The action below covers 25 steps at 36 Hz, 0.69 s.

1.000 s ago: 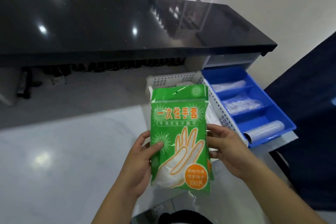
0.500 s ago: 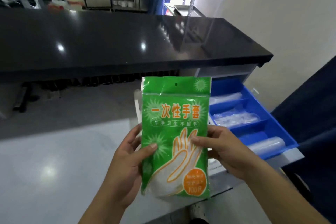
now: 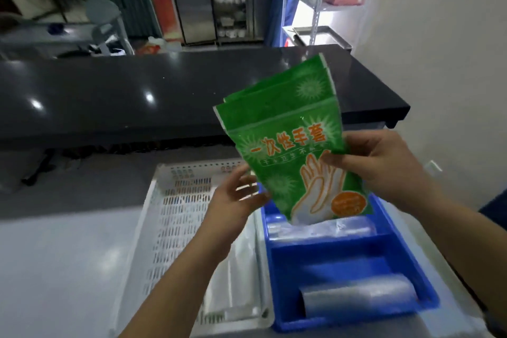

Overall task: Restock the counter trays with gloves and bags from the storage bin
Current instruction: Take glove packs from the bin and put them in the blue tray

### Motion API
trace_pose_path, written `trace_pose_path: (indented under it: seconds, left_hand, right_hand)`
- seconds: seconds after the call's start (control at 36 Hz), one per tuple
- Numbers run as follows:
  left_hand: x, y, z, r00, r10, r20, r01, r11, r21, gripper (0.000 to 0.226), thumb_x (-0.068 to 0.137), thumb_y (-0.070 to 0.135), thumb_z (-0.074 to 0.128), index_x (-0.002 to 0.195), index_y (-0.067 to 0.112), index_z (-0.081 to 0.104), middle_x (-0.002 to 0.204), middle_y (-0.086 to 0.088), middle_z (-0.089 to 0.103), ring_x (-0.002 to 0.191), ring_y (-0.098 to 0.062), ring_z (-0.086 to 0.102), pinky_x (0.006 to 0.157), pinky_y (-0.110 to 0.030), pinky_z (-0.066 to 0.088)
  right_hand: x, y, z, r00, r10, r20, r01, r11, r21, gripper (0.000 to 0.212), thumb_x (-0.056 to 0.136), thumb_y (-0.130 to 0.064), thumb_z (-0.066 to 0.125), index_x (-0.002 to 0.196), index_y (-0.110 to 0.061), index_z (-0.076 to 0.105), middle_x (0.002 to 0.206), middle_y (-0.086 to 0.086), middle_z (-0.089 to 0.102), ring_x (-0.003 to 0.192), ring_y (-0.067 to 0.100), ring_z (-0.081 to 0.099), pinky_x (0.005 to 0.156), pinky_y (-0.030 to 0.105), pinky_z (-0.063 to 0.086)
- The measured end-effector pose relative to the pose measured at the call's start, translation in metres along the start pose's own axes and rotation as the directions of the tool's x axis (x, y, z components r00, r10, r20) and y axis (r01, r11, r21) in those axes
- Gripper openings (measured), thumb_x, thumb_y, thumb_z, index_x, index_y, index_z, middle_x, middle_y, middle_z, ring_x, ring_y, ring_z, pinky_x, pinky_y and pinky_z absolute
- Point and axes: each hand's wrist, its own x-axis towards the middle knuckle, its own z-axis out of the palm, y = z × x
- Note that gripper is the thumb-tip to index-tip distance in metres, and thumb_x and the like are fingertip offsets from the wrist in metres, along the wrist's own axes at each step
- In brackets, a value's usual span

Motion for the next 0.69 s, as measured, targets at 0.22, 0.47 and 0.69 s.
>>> trace_pose_path:
  seconds: [0.22, 0.47, 0.69]
  left_hand:
    - [0.002, -0.059, 0.018, 0.973, -0.151, -0.175, 0.231, 0.707, 0.669, 0.071, 0.085, 0.037, 0.071, 0.147, 0.034, 0.037, 0.148, 0.001, 0.047, 0.130, -0.020, 0.049, 0.092, -0.028, 0.040]
    - [-0.001, -0.071, 0.029, 0.946, -0.223, -0.235, 0.324, 0.691, 0.646, 0.065, 0.089, 0.024, 0.063, 0.148, 0.034, 0.038, 0.144, 0.000, 0.053, 0.117, -0.020, 0.061, 0.089, -0.028, 0.050]
    - [-0.002, -0.073, 0.032, 0.935, -0.224, -0.274, 0.348, 0.722, 0.598, 0.066, 0.090, 0.027, 0.068, 0.149, 0.036, 0.038, 0.147, 0.006, 0.052, 0.124, -0.020, 0.059, 0.093, -0.029, 0.051]
  right_hand:
    - [0.035, 0.026, -0.060, 0.938, -0.333, 0.101, 0.265, 0.496, -0.827, 0.028, 0.084, -0.019, 0.071, 0.111, -0.029, 0.074, 0.086, -0.002, 0.075, 0.072, 0.024, 0.069, 0.056, 0.036, 0.053]
    - [0.068, 0.085, -0.048, 0.906, -0.293, 0.306, 0.375, 0.219, -0.901, 0.030, 0.088, -0.022, 0.068, 0.118, -0.021, 0.069, 0.099, 0.005, 0.074, 0.084, 0.034, 0.067, 0.057, 0.036, 0.048]
    - [0.096, 0.143, -0.018, 0.925, -0.030, 0.379, 0.380, 0.040, -0.924, 0.035, 0.091, -0.009, 0.051, 0.123, -0.021, 0.058, 0.105, 0.003, 0.066, 0.094, 0.028, 0.060, 0.056, 0.032, 0.033]
